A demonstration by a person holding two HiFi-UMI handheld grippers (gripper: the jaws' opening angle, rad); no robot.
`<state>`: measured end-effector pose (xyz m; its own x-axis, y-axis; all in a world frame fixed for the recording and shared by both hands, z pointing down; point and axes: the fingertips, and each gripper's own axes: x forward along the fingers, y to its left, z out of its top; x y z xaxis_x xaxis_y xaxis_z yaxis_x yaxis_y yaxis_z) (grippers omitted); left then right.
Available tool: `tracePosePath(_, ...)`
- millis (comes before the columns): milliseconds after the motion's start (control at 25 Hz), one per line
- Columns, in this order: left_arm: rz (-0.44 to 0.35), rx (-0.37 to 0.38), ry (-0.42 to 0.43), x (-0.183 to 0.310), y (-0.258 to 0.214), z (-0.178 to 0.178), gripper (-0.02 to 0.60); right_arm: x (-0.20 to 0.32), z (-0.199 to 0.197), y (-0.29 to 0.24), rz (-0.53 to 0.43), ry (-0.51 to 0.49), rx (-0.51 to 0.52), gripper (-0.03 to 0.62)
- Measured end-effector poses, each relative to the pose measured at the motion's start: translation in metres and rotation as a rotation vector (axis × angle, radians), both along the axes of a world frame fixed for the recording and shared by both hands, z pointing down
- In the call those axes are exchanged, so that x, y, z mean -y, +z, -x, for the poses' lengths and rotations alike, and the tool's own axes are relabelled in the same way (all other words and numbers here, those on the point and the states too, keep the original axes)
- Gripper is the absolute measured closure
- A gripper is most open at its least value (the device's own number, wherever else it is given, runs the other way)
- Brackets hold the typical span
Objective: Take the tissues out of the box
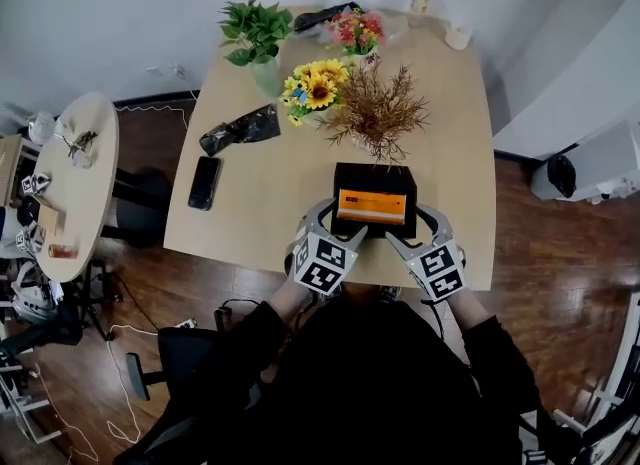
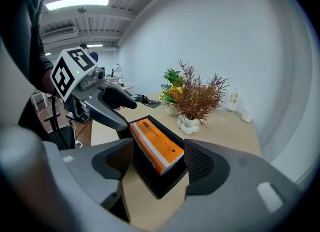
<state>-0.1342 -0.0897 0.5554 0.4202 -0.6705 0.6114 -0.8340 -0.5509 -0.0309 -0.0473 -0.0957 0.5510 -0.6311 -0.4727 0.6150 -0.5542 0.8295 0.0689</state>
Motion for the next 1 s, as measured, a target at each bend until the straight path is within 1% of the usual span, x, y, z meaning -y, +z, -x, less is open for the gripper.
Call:
tracePosePath(160,0.069,0.068,0.092,0.002,0.021,-0.011,0.27,0.006,0.009,0.014,0.018,-0.087,-0.05,0.281)
tracePosePath(240,0.087,0.135,0.149,0.004,0.028,-0.011,0.268,0.008,0.012,0.018,0.023,-0.133,-0.085,0.281)
tracePosePath(320,0.092,0.236,0.228,0.007,0.033,-0.01,0.255,0.008,0.013,0.023,0.037,-0.194,-0.128,0.281)
tracePosePath(440,0.09,0.415,0.404,0.013,0.037,-0.01,0.249,0.011,0.016,0.024,0.03,-0.283,-0.186,0.281)
tracePosePath(520,0.101,0.505,0.517,0.016,0.041,-0.012,0.249,0.016,0.019,0.024,0.013,-0.337,-0.233,0.279)
tracePosePath(560,0.114,0.526,0.557,0.018,0.043,-0.013,0.249,0.017,0.019,0.026,0.014,-0.368,-0.262,0.279)
tracePosePath(600,0.132,0.532,0.588,0.019,0.045,-0.015,0.249,0.017,0.02,0.029,0.022,-0.403,-0.294,0.279)
tracePosePath(720,0.194,0.526,0.659,0.019,0.051,-0.022,0.249,0.017,0.018,0.042,0.052,-0.489,-0.386,0.272)
tracePosePath(880,0.218,0.6,0.726,0.019,0.066,-0.019,0.249,0.017,0.019,0.055,0.079,-0.534,-0.453,0.262)
tracePosePath(1000,0.233,0.642,0.758,0.016,0.079,-0.017,0.249,0.017,0.021,0.066,0.057,-0.554,-0.515,0.24)
